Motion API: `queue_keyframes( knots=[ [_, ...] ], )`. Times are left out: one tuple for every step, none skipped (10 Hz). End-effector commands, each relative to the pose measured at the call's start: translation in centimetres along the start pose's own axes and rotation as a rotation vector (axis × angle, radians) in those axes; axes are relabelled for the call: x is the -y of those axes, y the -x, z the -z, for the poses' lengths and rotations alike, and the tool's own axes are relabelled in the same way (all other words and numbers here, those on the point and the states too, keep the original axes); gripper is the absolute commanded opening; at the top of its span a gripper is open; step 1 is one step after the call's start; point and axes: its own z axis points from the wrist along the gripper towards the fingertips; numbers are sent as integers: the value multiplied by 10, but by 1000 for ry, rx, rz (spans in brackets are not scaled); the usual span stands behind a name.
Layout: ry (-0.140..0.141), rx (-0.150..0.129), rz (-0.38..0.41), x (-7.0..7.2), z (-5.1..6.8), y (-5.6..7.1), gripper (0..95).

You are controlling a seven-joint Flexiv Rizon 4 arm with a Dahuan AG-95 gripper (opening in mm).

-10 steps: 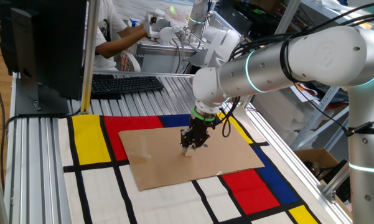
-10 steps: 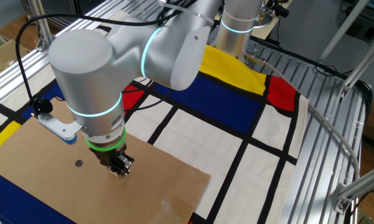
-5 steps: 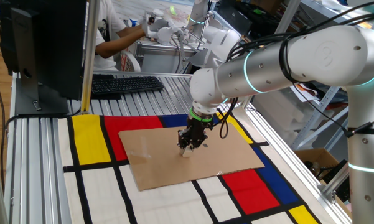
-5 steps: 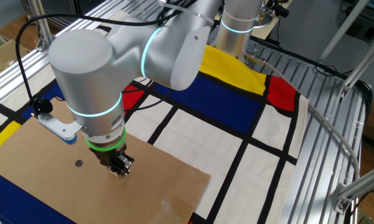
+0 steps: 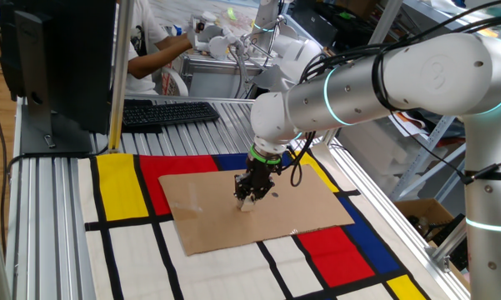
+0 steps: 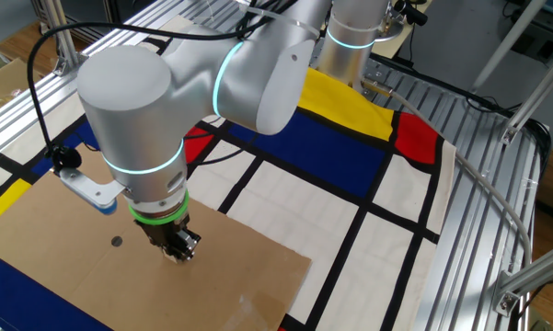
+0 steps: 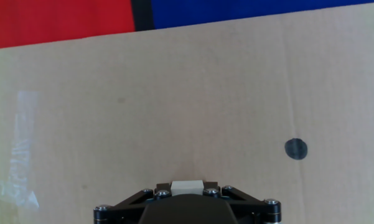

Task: Hold a small block with the gripper and sweep it from left to right on the table

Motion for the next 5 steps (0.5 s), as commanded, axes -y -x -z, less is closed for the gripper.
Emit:
queue_keyframes(
  knots=[
    [14, 3, -10, -2, -2, -2, 0],
    [11, 5, -13, -4, -2, -4, 0],
    [6, 3, -15, -7, -1, -5, 0],
    [6, 3, -19, -10, 0, -5, 0],
    [4, 1, -21, -13, 1, -6, 0]
  ],
)
